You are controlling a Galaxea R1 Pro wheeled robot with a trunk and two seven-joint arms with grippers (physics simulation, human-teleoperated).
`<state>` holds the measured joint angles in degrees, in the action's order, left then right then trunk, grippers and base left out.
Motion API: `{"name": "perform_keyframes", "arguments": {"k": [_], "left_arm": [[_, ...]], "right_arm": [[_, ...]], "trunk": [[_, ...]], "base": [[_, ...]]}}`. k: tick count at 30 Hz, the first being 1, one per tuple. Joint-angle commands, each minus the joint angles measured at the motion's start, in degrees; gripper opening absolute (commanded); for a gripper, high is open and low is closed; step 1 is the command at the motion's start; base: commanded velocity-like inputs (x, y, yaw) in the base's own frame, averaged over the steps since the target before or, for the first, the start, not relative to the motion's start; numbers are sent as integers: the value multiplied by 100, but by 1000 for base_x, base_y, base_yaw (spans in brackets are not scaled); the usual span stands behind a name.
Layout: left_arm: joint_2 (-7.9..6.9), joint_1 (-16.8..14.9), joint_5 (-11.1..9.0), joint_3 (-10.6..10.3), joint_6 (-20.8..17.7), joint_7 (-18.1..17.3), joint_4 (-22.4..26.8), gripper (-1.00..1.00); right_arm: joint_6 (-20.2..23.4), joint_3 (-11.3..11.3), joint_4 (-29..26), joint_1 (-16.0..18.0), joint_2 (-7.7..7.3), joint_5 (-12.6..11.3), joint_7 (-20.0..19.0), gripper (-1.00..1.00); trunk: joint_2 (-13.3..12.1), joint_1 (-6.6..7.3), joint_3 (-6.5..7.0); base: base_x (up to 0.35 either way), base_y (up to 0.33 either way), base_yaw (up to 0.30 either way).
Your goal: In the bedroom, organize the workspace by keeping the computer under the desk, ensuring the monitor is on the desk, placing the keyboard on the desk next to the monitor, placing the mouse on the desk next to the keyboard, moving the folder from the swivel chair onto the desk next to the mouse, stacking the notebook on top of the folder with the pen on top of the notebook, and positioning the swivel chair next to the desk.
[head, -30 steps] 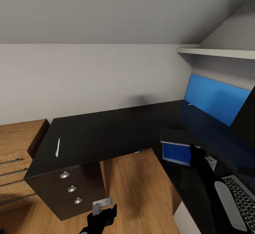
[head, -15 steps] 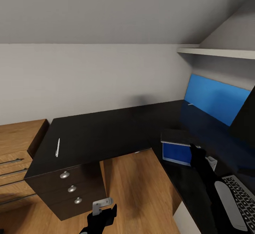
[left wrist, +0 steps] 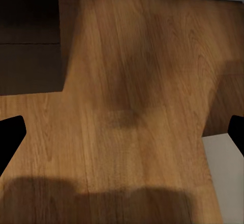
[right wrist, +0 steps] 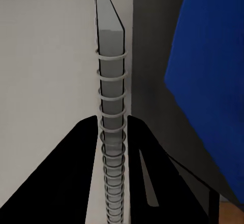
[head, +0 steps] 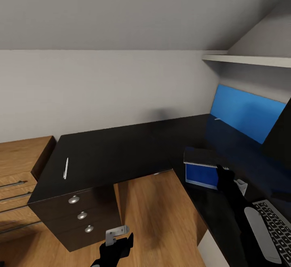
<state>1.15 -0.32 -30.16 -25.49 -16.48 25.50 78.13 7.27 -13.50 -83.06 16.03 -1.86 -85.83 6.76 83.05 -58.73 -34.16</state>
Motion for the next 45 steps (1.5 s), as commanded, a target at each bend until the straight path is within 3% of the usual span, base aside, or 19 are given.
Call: {"name": "perform_keyframes", "arguments": {"k": [1,45], "left_arm": [[-1,-3,-43,-8,-14,43,9,100],[-1,-3,-43,-8,-13,43,9,100]], "right_arm": [[22,-8,138,5,-1,-44,26,-100],[9,-12,325,5,-6,-40,35,-100]], "trunk": [[3,0,-5],[3,0,-5]], "base": [[0,0,0],[0,-14,0]]}}
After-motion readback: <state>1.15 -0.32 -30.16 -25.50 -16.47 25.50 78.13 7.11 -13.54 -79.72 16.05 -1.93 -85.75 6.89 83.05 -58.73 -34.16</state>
